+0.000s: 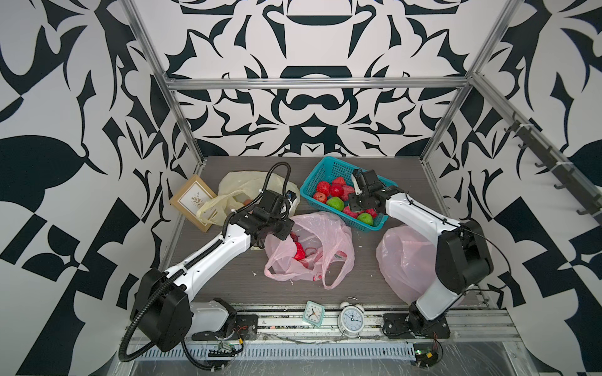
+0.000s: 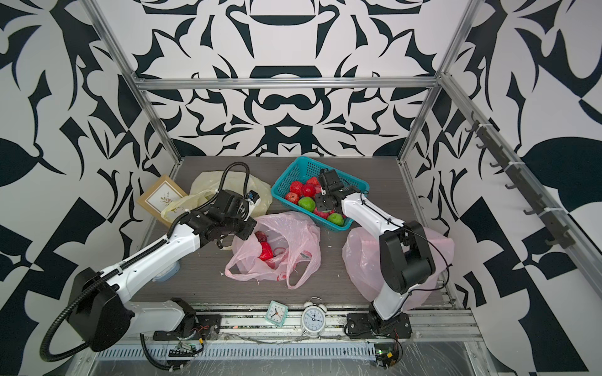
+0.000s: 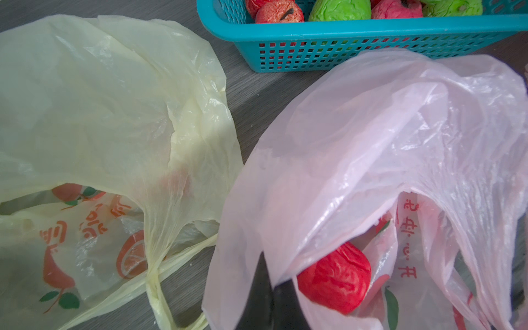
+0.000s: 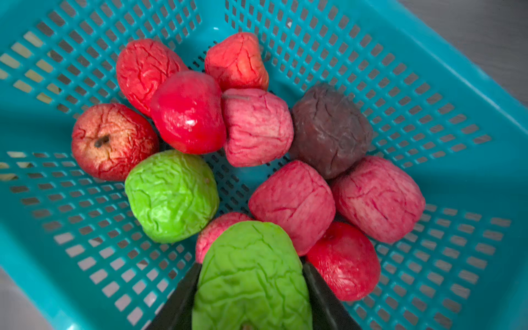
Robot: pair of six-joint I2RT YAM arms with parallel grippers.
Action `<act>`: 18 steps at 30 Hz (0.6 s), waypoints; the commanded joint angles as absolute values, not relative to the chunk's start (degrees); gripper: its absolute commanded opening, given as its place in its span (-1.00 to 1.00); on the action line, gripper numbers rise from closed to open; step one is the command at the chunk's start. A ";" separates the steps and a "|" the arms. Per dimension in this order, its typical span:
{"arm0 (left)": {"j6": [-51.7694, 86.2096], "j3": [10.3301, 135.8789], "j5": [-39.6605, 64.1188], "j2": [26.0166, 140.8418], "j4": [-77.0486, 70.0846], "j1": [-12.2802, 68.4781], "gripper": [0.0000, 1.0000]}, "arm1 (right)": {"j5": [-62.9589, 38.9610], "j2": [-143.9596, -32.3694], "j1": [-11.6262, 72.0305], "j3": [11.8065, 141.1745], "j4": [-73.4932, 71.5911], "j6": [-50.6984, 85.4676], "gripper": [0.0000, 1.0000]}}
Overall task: Untie the knot of a plastic bag & take out the apple
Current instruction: Place the apple in the basket.
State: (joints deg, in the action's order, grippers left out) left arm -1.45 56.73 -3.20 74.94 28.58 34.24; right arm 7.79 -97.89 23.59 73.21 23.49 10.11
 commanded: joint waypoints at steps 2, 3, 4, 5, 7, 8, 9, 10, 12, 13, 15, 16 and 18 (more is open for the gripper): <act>-1.65 56.05 -1.93 73.48 30.12 34.06 -1.00 | 9.65 -101.07 22.99 78.11 20.65 8.70 -0.06; -1.51 55.98 -1.60 73.48 30.31 34.02 -1.00 | 9.67 -102.23 22.88 78.76 20.65 8.70 -0.05; -1.53 55.80 -1.43 71.82 30.39 34.04 -1.00 | 9.52 -102.99 22.85 79.08 20.52 8.71 -0.05; -1.35 55.66 -1.04 71.39 30.58 34.02 -1.00 | 9.29 -103.77 22.77 79.44 20.33 8.70 -0.05; -1.06 55.37 -0.03 71.06 30.67 34.08 -1.00 | 8.85 -105.20 22.68 80.41 20.47 8.77 -0.03; -0.95 55.16 0.29 71.02 30.76 34.14 -1.00 | 8.35 -105.79 22.56 80.87 20.96 8.79 0.03; -0.69 55.06 0.44 70.93 31.02 34.10 -1.00 | 7.53 -105.99 22.54 81.18 21.13 8.78 0.14; -0.42 55.03 0.44 70.93 31.25 34.05 -1.00 | 6.61 -105.93 22.59 81.30 21.26 8.87 0.26; 0.21 55.10 0.75 71.00 31.93 34.06 -1.00 | 3.16 -104.03 22.59 80.54 20.42 8.87 0.48; 0.49 55.22 0.79 71.14 32.31 34.07 -0.99 | 1.65 -102.64 22.59 79.92 19.75 8.88 0.52; 1.18 55.54 0.62 71.65 33.09 34.10 -0.96 | -3.14 -98.51 22.52 78.27 18.87 8.88 0.56; 1.63 55.70 0.57 71.92 33.52 34.15 -0.96 | -5.07 -96.58 22.58 77.49 18.61 9.17 0.59; 2.90 56.30 0.65 72.60 34.67 34.15 -0.96 | -10.16 -91.33 22.74 75.06 16.93 9.53 0.64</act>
